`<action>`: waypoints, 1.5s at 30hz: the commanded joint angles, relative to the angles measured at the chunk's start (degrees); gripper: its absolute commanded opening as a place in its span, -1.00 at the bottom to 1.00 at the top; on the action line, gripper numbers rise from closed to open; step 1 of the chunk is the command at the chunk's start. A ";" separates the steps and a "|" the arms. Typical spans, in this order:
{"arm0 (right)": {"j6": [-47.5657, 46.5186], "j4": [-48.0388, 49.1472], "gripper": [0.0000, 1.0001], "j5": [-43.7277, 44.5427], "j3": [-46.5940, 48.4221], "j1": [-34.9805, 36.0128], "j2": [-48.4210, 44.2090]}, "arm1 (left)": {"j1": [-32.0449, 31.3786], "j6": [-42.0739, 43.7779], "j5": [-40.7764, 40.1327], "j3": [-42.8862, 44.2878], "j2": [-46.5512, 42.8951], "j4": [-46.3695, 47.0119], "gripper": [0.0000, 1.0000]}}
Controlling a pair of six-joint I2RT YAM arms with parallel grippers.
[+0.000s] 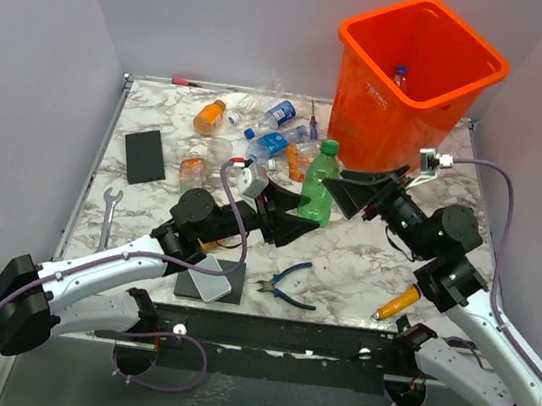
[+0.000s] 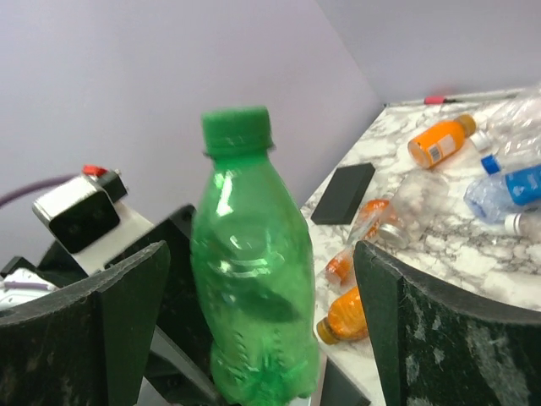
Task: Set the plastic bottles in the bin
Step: Place the plastic bottle in the trash bin.
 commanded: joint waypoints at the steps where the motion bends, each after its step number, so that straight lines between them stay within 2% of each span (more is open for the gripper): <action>1: -7.65 -11.87 0.86 2.99 9.76 0.27 1.45 | -0.17 1.77 0.01 -1.27 -2.56 -0.75 -0.74; 10: -15.13 -32.49 0.80 2.40 29.44 0.27 13.83 | -0.21 2.75 0.36 -2.03 -4.42 -2.42 -0.74; 19: -15.81 -34.22 0.62 -2.73 33.41 0.27 17.48 | -0.20 3.22 0.92 -1.68 -4.51 -3.31 -0.74; 22: -15.77 -33.63 0.38 -3.97 33.37 0.26 17.84 | -0.17 3.30 0.89 -1.61 -4.19 -3.31 -0.74; 27: -16.24 -33.25 -0.27 -3.73 32.29 0.27 17.88 | -0.20 3.28 1.25 -1.33 -3.81 -3.31 -0.73; 29: -16.31 -32.81 -0.47 -3.78 31.96 0.26 17.76 | -0.24 3.39 1.27 -1.47 -3.78 -3.31 -0.69; 31: -16.28 -32.25 -0.75 -3.76 31.78 0.25 17.57 | -0.21 3.40 0.76 -1.48 -3.93 -3.52 -0.47; 32: -16.32 -32.11 -0.95 -3.35 31.75 0.26 17.36 | -0.23 3.32 0.24 -1.47 -4.08 -3.68 -0.23; 34: -16.35 -31.85 -0.99 -1.59 31.67 0.26 16.64 | -0.19 3.67 -0.81 -1.34 -4.56 -4.55 0.42; 35: -16.65 -31.77 -0.99 -0.72 31.74 0.27 16.15 | -0.19 3.99 -1.51 -1.19 -5.00 -5.12 0.66; 37: -17.87 -31.88 -0.99 1.85 32.30 0.27 14.87 | -0.18 6.14 -3.93 -0.97 -6.27 -6.82 0.96; 41: -23.95 -34.24 -0.99 12.40 35.71 0.25 11.01 | -0.21 15.95 -17.68 0.86 -10.01 -14.56 0.98; 45: -29.23 -29.24 -0.99 25.73 35.16 0.27 5.34 | -0.24 26.05 -35.04 1.20 -12.63 -18.82 0.98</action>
